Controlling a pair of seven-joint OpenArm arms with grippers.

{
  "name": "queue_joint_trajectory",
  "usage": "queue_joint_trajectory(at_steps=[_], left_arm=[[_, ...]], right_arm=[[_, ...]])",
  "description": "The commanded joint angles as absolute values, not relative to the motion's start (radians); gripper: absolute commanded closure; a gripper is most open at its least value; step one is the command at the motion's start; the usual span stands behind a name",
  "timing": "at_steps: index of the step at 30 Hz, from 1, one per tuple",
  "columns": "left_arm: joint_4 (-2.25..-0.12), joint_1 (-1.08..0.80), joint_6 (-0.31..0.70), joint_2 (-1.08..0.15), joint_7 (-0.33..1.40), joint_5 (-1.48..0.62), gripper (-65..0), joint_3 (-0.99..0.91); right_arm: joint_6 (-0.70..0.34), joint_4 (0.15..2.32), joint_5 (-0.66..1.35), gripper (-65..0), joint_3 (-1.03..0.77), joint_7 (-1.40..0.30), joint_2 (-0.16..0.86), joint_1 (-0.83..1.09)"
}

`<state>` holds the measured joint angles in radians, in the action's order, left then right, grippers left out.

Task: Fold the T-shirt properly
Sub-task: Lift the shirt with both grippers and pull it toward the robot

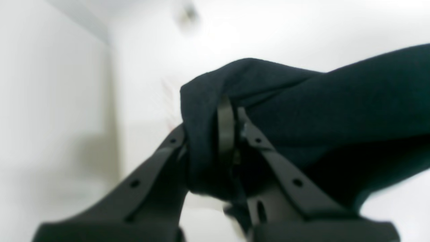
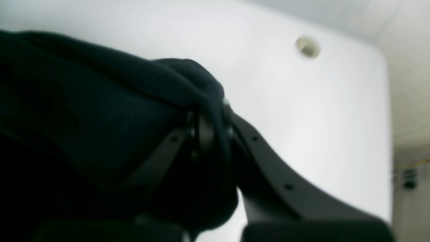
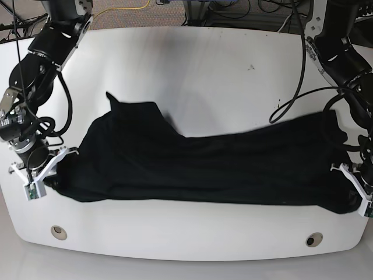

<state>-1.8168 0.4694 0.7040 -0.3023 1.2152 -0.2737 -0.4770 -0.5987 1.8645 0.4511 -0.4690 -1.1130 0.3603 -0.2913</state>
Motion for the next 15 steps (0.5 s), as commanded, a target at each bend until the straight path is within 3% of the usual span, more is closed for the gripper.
queue_joint_trajectory(at_steps=[1, 15], left_arm=[[-1.839, 0.544, 0.698, -0.323, 1.205, -0.265, 0.0, -0.478], [-1.813, 0.905, 0.698, -0.369, 1.257, -0.24, 0.0, -0.478]], right_arm=[[-0.593, 1.88, 0.45, 0.0, -0.45, -1.086, 0.404, -0.397], [-0.593, 1.821, 0.449, 0.0, -0.251, -1.086, 0.538, -0.799]])
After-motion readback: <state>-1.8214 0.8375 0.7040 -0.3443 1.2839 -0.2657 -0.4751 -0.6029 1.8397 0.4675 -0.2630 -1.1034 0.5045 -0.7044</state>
